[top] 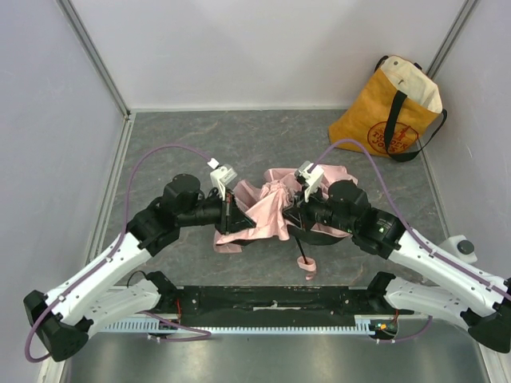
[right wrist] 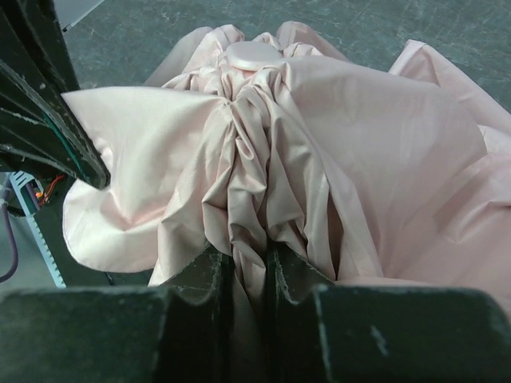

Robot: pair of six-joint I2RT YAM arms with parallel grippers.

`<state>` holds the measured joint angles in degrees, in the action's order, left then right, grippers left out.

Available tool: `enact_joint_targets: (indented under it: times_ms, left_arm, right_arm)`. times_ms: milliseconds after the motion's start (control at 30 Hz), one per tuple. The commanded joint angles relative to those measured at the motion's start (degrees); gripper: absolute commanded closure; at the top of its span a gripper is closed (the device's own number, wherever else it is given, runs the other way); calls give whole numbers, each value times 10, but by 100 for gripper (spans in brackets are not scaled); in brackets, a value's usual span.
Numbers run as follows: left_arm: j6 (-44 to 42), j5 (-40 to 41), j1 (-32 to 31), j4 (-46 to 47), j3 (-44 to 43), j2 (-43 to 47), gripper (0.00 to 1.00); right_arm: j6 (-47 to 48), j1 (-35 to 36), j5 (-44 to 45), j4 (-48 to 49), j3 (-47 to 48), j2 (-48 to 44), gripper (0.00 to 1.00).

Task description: Put away the umbrella

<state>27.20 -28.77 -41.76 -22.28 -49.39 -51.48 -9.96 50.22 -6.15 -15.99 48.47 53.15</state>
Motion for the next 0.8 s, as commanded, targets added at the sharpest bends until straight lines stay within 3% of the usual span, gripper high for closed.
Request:
enact_joint_targets:
  times_ms: [0, 133, 200, 267, 500, 667, 767]
  left_arm:
    - [-10, 41, -2, 2, 28, 84, 98]
    - [14, 59, -2, 8, 67, 127, 96]
    - [10, 37, -2, 8, 70, 138, 66]
    - [10, 73, -3, 11, 77, 178, 39]
    - [57, 325, -2, 7, 104, 377, 43]
    - [122, 370, -3, -50, 83, 323, 21]
    - [124, 314, -2, -17, 75, 272, 16]
  right_arm:
    - [19, -13, 12, 39, 23, -25, 100]
    - [45, -19, -53, 75, -8, -65, 100]
    - [76, -19, -78, 88, -31, -93, 100]
    - [112, -19, -91, 99, -54, -116, 100]
    - [152, -20, -109, 151, -88, -124, 100]
    - [167, -21, -161, 249, -130, -133, 100]
    - [168, -21, -184, 271, -131, -122, 100]
